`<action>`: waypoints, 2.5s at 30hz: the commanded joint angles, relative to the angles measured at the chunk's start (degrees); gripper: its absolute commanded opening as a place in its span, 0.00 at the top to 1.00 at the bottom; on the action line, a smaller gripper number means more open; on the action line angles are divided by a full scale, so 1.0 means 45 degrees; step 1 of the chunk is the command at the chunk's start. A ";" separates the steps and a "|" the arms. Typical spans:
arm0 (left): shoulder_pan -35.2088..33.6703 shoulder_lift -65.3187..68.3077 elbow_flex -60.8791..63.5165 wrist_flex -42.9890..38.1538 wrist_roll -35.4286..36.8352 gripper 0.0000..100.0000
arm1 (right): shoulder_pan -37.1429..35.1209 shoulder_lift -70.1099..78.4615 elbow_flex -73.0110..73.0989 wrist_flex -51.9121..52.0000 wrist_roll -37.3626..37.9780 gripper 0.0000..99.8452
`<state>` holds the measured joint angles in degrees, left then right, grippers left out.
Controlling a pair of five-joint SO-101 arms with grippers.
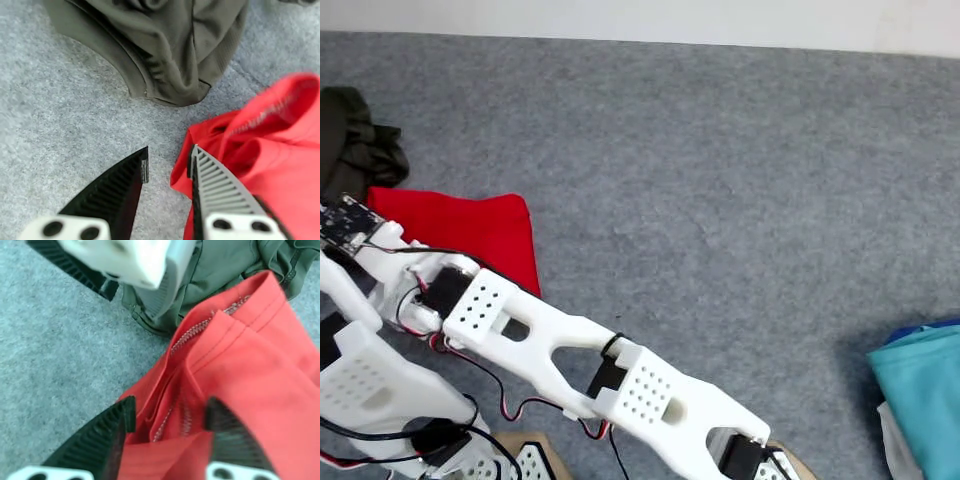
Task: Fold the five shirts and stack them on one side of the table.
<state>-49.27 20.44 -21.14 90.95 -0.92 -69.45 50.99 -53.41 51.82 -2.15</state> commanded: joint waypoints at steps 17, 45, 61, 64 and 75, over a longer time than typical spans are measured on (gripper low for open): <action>0.1143 -0.0557 -0.2647 0.1368 0.0156 0.85 | 0.4601 -0.0264 -1.0149 0.9739 0.1485 0.75; 0.4503 -0.2686 0.3350 -0.0391 0.0117 0.85 | 0.5167 -0.8821 0.5734 0.7746 0.1817 0.85; 0.3604 -0.2628 0.4737 -0.3067 0.0469 0.85 | 0.4171 -0.8996 1.3040 -0.2842 0.0821 0.72; 0.3448 -0.2569 0.4855 -0.3302 0.0469 0.85 | 0.3780 -0.8996 1.3724 -0.4503 0.0821 0.72; 0.3546 -0.2549 0.4894 -0.3302 0.0469 0.85 | 0.3897 -0.8430 1.3685 -0.5109 -0.0684 0.72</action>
<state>-32.92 11.38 0.92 76.79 0.66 -52.13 14.15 10.07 30.11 -2.77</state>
